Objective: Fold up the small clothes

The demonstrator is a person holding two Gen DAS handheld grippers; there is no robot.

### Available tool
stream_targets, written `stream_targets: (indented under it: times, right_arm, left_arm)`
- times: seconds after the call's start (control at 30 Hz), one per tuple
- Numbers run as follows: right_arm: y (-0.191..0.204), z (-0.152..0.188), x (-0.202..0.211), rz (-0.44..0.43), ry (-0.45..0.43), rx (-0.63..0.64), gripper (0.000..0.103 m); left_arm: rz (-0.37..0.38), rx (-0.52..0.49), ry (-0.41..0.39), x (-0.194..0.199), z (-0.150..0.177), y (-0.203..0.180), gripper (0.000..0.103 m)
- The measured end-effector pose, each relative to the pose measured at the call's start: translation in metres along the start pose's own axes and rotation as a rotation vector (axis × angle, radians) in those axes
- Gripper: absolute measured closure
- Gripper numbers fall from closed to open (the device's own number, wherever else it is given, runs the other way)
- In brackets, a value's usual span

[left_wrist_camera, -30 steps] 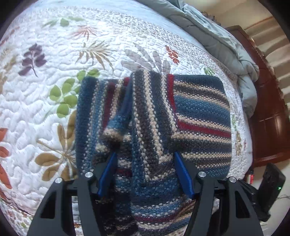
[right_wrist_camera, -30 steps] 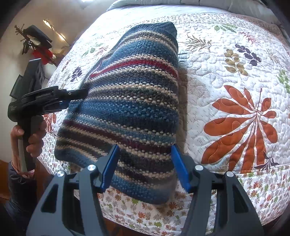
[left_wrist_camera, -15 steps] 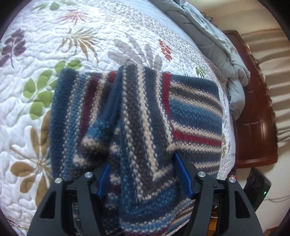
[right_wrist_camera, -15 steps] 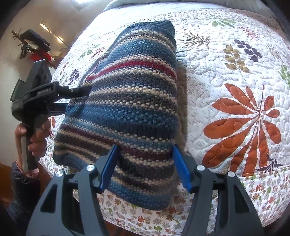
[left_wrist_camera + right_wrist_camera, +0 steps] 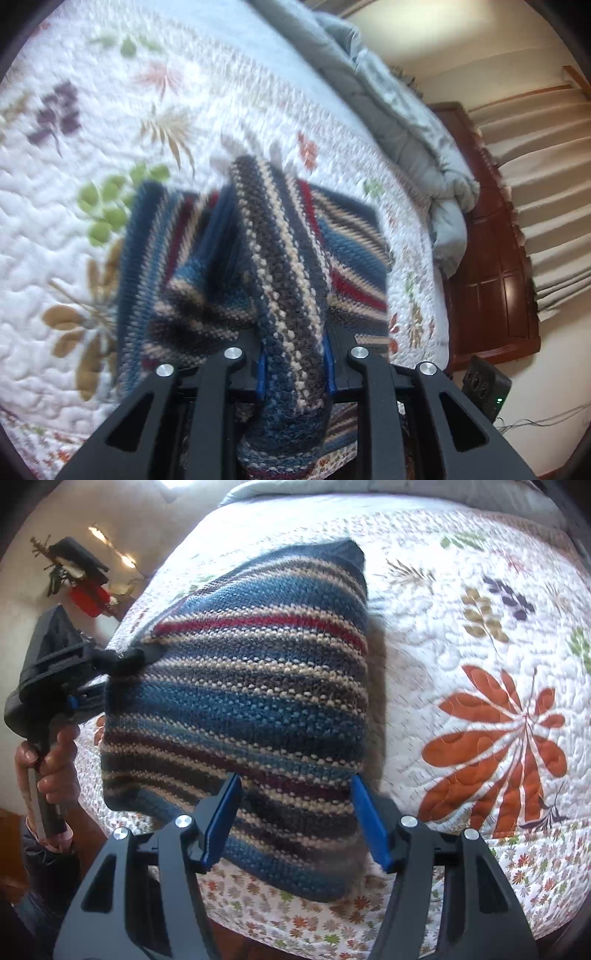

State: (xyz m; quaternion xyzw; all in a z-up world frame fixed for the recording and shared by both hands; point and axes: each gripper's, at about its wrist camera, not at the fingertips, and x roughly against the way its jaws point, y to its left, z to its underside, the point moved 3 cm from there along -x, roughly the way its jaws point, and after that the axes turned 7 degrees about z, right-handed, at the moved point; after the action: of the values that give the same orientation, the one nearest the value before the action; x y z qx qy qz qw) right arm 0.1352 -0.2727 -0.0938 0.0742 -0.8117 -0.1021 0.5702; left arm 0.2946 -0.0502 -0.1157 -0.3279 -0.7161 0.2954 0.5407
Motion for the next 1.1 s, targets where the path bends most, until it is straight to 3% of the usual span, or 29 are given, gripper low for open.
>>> stream_targets:
  times: [0.17,0.33,0.4,0.53,0.73,1.03,1.1]
  right_arm:
    - [0.016,-0.003,0.001,0.01,-0.013,0.039,0.041]
    - [0.013,-0.003,-0.022,0.015,0.042,0.019,0.041]
    - [0.011,-0.002,-0.029,0.017,0.057,0.015,0.041]
    - [0.006,0.0,-0.031,0.01,0.068,0.006,0.04]
    - [-0.002,0.018,-0.014,0.018,0.061,0.03,0.034]
    - [-0.009,0.051,-0.007,-0.019,0.105,0.013,0.034]
    - [-0.008,0.055,-0.01,-0.038,0.126,0.0,0.047]
  left_arm:
    - [-0.058,0.003,-0.027,0.026,-0.003,0.017,0.08]
    - [-0.11,0.112,0.044,-0.006,0.005,0.071,0.079]
    - [-0.089,0.126,0.033,-0.01,0.009,0.078,0.078]
    - [-0.098,0.082,0.036,-0.005,0.012,0.065,0.071]
    - [-0.165,0.026,0.017,0.028,0.037,0.048,0.05]
    - [-0.256,0.005,-0.005,0.054,0.115,0.036,0.048]
    - [-0.263,-0.016,-0.011,0.052,0.121,0.031,0.049]
